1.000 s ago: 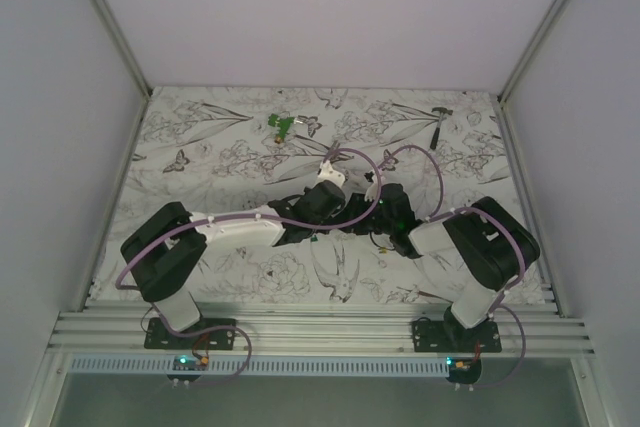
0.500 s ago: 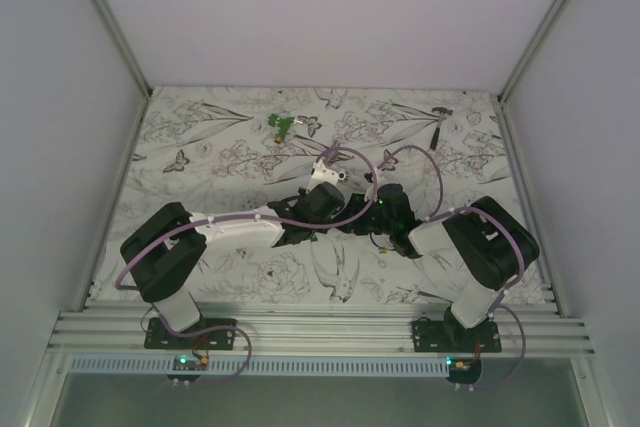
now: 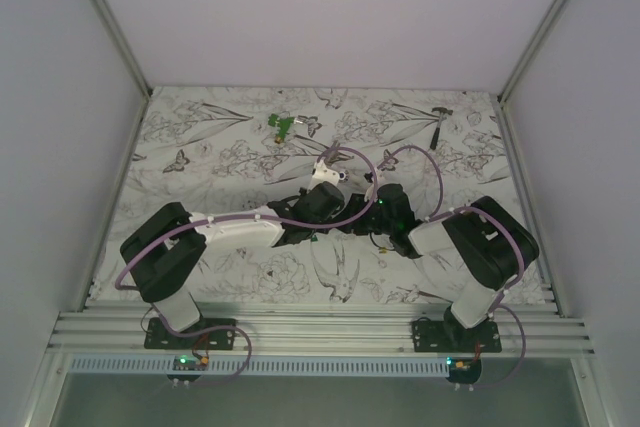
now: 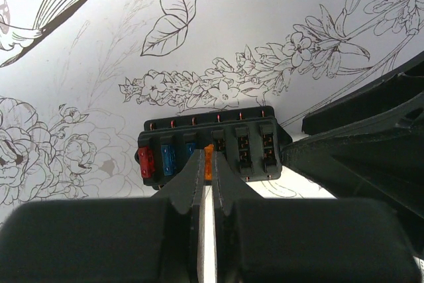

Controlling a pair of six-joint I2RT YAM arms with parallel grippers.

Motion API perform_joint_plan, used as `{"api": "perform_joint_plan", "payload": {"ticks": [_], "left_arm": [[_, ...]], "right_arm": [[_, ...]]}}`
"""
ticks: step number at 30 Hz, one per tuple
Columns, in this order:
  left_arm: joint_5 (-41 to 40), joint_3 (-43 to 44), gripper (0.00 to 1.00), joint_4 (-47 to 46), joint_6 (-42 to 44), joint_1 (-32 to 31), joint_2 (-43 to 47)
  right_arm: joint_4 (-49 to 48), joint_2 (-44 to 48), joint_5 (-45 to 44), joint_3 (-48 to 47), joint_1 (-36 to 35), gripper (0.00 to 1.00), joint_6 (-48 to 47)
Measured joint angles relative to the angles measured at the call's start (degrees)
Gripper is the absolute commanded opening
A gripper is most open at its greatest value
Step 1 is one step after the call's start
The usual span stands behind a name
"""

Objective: Snap on the fuse box
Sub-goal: Install the fuse at the fuse box base.

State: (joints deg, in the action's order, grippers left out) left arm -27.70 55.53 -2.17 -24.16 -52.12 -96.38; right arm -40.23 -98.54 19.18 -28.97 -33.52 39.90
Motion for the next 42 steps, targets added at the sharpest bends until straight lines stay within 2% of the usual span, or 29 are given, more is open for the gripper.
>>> {"api": "perform_joint_plan", "payload": {"ticks": [42], "left_arm": [[0.5,0.3,0.0,-0.9,-0.3,0.0,-1.2]], "right_arm": [[-0.3,-0.2,0.5,0.0,0.0,0.43,0.0]]}}
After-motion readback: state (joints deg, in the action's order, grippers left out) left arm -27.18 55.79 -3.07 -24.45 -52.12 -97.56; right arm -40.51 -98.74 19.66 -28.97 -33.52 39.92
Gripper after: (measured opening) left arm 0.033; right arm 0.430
